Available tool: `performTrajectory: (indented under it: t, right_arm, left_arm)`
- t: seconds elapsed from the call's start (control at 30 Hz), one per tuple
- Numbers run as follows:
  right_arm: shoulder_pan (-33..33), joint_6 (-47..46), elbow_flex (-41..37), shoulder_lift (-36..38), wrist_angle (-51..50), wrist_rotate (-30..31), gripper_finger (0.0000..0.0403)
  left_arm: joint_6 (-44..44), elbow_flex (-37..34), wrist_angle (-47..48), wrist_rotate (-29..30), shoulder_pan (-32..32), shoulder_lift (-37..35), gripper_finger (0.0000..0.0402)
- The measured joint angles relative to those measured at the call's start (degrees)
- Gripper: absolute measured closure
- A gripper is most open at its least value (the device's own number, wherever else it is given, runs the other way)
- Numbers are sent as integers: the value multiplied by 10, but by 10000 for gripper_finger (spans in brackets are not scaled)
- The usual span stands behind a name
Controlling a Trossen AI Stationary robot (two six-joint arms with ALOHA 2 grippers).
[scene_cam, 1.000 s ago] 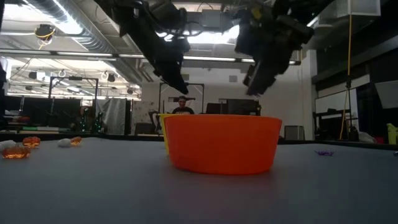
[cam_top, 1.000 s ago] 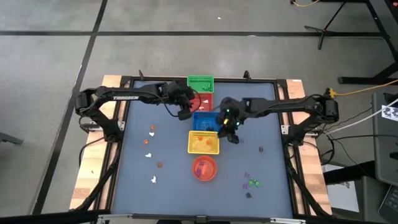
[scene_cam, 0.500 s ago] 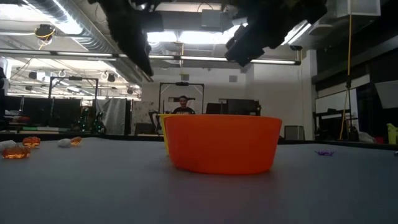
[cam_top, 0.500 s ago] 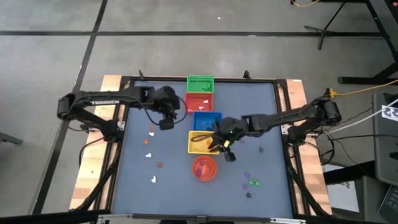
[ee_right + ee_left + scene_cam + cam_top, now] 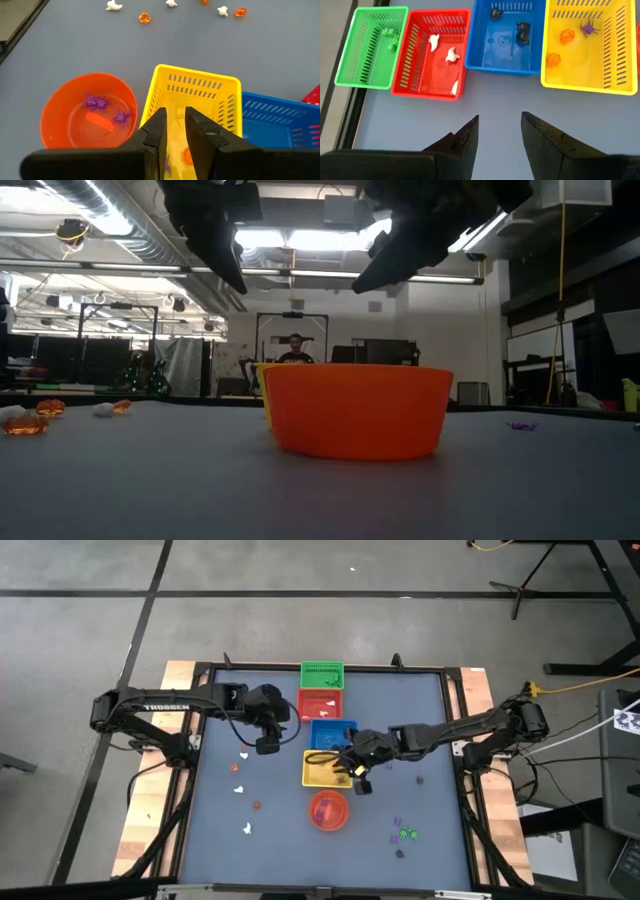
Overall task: Sort Halloween decoration
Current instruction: Put the purple spider toy into the orange bin
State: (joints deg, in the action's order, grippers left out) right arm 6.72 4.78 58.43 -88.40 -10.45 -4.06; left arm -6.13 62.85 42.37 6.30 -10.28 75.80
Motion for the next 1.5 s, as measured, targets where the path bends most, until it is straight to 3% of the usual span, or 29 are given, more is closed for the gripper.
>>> performTrajectory:
  t: [0.3,0.43,0.7,0.9,1.17,1.5]
  right_arm:
    - [-40,-44,0,0,4,11,336]
    - [-58,-45,0,0,4,-32,327]
    - [-71,-58,7,0,-8,-56,239]
    - [-71,-18,101,-46,-119,-61,198]
    - [-71,45,233,-168,-299,-61,209]
    - [-71,83,255,-215,-344,-91,225]
  left_arm:
    - [0,0,0,0,0,0,269]
    - [0,0,0,0,0,0,270]
    - [0,0,0,0,0,0,270]
    - [0,0,-2,2,0,0,270]
    - [-1,0,-6,2,0,0,270]
    - [0,0,-16,2,0,1,270]
